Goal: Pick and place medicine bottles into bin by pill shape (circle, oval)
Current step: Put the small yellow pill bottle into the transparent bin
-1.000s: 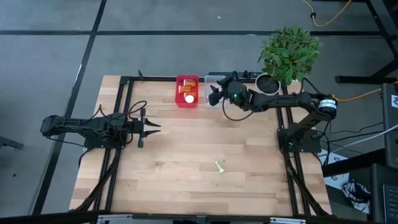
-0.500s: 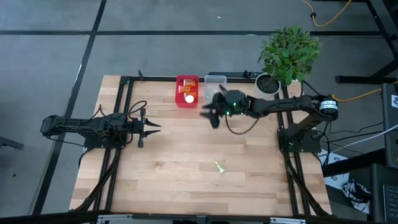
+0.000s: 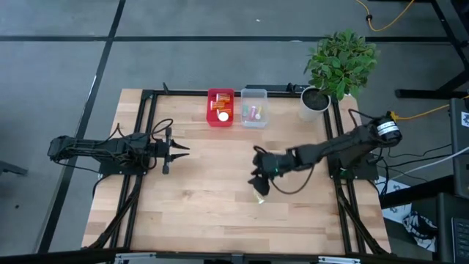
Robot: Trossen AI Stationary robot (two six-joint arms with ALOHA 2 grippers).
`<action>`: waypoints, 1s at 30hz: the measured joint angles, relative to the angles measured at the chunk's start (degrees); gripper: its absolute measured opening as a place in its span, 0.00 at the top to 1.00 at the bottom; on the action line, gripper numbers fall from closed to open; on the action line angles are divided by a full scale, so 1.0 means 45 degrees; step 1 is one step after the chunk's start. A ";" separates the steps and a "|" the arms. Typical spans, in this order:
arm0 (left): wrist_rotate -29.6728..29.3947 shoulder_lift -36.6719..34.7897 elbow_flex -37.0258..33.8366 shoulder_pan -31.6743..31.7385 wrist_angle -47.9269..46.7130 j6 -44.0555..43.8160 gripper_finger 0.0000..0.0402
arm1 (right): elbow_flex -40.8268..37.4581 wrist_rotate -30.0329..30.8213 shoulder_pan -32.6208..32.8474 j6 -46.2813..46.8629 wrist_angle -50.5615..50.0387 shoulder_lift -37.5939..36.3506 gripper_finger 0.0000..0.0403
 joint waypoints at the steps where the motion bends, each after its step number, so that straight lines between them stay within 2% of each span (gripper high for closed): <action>1: 0.0000 0.0002 0.0000 -0.0002 -0.0002 0.0000 0.79 | 0.0000 0.0516 0.0321 0.0469 -0.0181 0.0062 0.47; 4: 0.0001 -0.0002 0.0000 -0.0002 0.0000 -0.0005 0.79 | 0.0000 0.1524 0.1112 0.1656 -0.0503 0.0366 0.47; 7: 0.0005 -0.0002 0.0000 -0.0002 0.0000 -0.0010 0.79 | 0.0005 0.1871 0.1638 0.2576 -0.0396 0.0972 0.47; 15: 0.0005 -0.0001 0.0000 -0.0002 0.0000 -0.0073 0.79 | 0.0000 0.1856 0.1868 0.3598 -0.0554 0.2427 0.47; 30: 0.0005 -0.0002 0.0000 -0.0001 -0.0003 -0.0078 0.79 | 0.0076 0.1171 0.2113 0.3826 -0.1446 0.2872 0.47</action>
